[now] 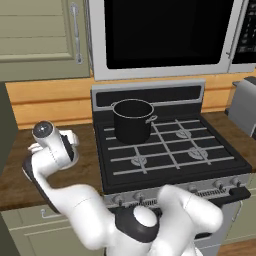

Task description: Pick the kettle from the counter and place it on a stove burner. Then turn the burner on.

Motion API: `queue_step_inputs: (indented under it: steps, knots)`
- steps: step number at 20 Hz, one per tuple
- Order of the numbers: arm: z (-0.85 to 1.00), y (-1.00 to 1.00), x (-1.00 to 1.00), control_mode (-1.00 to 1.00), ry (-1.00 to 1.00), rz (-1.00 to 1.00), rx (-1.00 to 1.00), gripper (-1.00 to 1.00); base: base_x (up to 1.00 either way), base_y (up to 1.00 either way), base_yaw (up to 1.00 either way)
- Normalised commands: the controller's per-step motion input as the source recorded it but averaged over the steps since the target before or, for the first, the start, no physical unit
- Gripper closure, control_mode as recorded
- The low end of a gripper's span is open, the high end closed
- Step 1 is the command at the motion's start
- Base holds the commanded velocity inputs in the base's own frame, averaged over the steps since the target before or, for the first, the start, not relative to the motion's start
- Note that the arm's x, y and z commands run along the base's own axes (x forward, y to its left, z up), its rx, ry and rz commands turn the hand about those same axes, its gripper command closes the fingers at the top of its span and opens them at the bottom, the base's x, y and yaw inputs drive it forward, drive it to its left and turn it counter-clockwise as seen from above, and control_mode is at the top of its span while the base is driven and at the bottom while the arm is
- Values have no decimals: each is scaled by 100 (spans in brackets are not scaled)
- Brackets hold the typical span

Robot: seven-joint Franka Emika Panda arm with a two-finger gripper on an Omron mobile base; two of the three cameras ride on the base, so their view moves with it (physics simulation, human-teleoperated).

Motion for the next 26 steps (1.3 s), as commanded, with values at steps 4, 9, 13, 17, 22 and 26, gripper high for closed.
queue_step_inputs:
  steps: [4,9,13,17,22,26]
  knots:
    - [34,-68,-63,-100,0,-6,0,100,0,0,0]
    - [32,-77,-60,-100,0,-7,0,100,0,0,0]
    - [34,-86,-49,-100,-4,-7,0,100,0,0,0]
    - [30,-93,-43,-100,-2,-6,0,100,0,0,0]
    - [19,-100,-42,-100,-1,-5,0,100,0,0,0]
    - [17,-100,-27,-100,0,-3,0,100,0,0,0]
